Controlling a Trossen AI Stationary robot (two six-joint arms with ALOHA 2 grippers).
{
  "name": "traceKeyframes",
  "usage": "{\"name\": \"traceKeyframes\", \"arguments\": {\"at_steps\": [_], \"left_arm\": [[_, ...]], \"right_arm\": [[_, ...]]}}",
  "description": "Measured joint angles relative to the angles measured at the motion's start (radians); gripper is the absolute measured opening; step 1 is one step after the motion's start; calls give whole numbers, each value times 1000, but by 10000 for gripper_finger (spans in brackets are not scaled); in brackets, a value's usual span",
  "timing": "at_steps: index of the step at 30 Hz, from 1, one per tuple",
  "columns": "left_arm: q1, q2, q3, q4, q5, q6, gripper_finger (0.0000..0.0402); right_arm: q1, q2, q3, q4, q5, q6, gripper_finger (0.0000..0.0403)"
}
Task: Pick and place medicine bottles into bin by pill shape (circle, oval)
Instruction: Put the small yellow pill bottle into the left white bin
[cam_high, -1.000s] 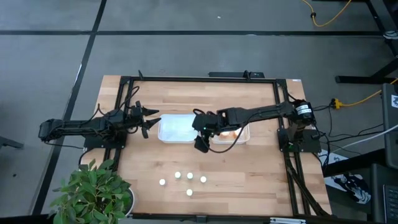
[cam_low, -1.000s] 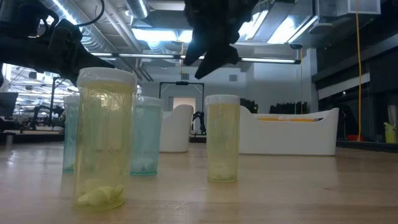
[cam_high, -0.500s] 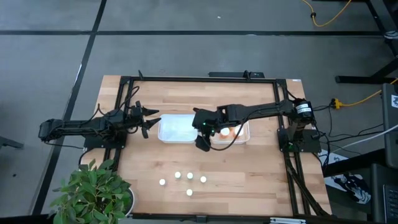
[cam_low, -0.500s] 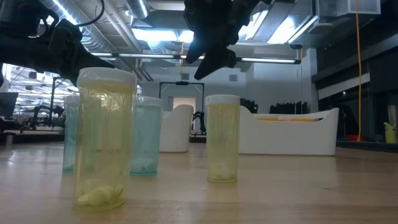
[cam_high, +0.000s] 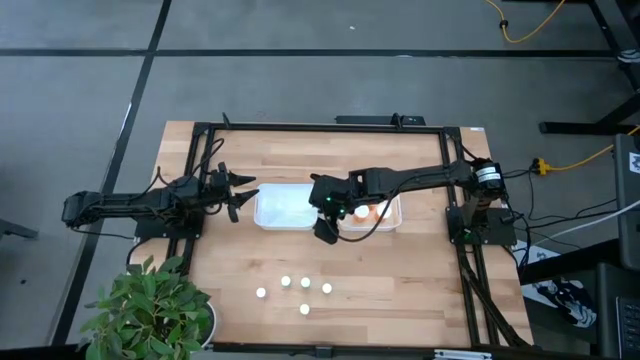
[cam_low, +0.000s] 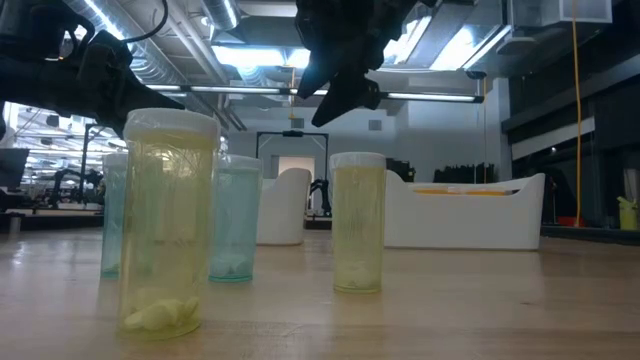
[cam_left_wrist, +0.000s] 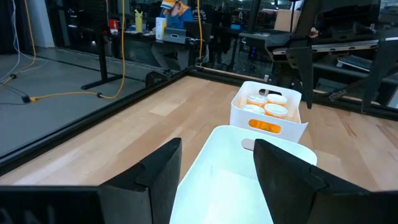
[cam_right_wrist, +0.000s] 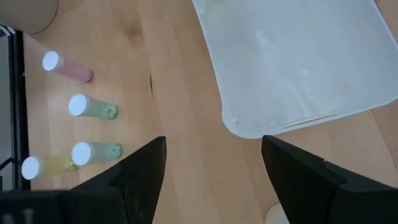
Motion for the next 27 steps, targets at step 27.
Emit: {"name": "traceKeyframes", "arguments": {"at_steps": [27], "left_arm": [[0, 0, 0, 0, 0, 0, 194]], "right_arm": [[61, 0, 0, 39, 153, 68, 266]]}}
